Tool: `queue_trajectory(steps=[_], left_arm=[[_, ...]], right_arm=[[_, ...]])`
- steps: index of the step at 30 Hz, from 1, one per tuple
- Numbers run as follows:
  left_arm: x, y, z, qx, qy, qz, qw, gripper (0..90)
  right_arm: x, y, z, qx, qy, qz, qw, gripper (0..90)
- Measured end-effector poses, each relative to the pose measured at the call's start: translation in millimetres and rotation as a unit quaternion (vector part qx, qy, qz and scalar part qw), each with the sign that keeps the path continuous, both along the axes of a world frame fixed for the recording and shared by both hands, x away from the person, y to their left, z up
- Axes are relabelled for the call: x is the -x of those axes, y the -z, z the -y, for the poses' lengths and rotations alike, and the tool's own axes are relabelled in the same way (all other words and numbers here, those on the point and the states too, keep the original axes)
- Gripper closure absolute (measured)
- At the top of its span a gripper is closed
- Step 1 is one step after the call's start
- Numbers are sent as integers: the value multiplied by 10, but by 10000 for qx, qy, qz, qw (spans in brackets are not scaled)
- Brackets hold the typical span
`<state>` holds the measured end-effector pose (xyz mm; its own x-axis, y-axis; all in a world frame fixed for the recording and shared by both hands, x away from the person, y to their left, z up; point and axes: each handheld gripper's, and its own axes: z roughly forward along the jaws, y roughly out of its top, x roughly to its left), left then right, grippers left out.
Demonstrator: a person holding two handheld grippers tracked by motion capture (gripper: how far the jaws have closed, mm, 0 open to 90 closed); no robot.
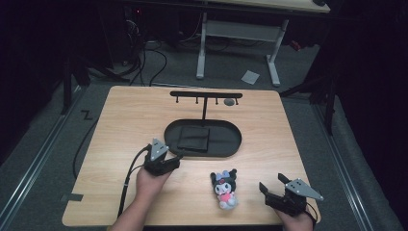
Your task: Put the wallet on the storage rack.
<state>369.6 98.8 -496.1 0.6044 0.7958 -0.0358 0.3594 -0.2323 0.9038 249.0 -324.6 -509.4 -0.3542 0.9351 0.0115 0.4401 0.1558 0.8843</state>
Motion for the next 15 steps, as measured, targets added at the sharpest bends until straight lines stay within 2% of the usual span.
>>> queue_trajectory(steps=[5, 6, 8, 9, 10, 12, 15], left_arm=[[305, -7, -353, -56, -46, 98, 9999, 392], [344, 14, -394, -91, -68, 136, 9998, 392], [466, 159, -511, -90, -201, 290, 9993, 383], [471, 235, -557, -199, -211, 100, 9995, 413], [445, 229, -570, -234, -246, 37, 9994, 390], [432, 225, -591, -216, -293, 63, 9993, 375], [392, 251, -663, 83, -371, -106, 9992, 377]], right_arm=[[50, -69, -226, -76, -314, 48, 9995, 164], [50, -69, -226, -76, -314, 48, 9995, 164], [61, -88, -323, -43, -417, 56, 9991, 156], [76, -106, -421, -45, -523, 55, 9986, 152], [81, -113, -456, -53, -561, 49, 9984, 151], [85, -123, -503, -75, -610, 59, 9981, 150], [106, -140, -672, -158, -768, 1, 9969, 137]])
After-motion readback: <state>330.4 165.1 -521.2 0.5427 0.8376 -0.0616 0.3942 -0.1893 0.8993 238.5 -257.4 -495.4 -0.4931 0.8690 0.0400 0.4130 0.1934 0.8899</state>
